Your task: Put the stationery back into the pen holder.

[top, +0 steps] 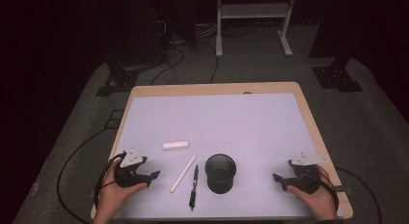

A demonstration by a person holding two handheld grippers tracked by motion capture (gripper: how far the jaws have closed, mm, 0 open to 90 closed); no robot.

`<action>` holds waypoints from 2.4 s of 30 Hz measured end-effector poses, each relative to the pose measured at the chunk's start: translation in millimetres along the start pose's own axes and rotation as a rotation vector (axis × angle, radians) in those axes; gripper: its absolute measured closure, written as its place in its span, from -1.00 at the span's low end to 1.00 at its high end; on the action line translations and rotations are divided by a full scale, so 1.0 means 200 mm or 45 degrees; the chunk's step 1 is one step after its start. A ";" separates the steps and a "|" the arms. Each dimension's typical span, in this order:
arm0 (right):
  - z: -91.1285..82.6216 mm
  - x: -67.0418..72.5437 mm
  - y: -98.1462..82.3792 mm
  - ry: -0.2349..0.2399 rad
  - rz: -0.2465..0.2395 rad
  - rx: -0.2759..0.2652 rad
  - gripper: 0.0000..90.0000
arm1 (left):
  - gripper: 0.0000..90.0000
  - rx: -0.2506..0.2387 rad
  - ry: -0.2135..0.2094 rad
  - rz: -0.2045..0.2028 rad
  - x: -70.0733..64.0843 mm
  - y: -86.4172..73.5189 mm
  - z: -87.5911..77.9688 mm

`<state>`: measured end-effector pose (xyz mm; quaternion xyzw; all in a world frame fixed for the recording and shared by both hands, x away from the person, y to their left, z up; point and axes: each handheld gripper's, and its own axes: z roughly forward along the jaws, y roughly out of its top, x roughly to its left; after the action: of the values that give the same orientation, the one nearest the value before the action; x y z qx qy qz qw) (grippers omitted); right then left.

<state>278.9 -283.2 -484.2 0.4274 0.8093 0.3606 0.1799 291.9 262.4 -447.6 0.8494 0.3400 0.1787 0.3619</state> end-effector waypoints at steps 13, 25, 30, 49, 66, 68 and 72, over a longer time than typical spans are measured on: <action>0.00 0.00 0.00 0.004 0.003 0.001 -0.65 | -0.29 -0.005 0.017 0.032 0.03 0.08 0.01; 0.00 -0.01 0.00 0.006 0.010 0.000 -0.64 | -0.18 -0.005 0.015 0.044 0.08 0.16 0.05; 0.00 -0.01 0.00 0.007 0.010 0.000 -0.64 | -0.16 -0.006 0.002 0.053 0.10 0.21 0.06; 0.00 -0.01 0.00 0.009 0.011 0.002 -0.64 | -0.09 -0.019 -0.064 0.113 0.10 0.37 0.18; 0.00 -0.01 0.00 0.008 0.010 0.002 -0.64 | -0.07 0.005 -0.138 0.159 0.10 0.47 0.32; 0.00 -0.01 0.00 0.008 0.010 0.002 -0.64 | -0.07 0.013 -0.139 0.166 0.10 0.48 0.34; 0.00 -0.01 0.00 0.008 0.008 0.001 -0.64 | -0.07 0.028 -0.143 0.177 0.10 0.50 0.38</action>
<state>279.9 -284.3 -484.2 0.4289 0.8086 0.3622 0.1759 392.3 188.3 -424.4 0.8835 0.2614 0.1519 0.3578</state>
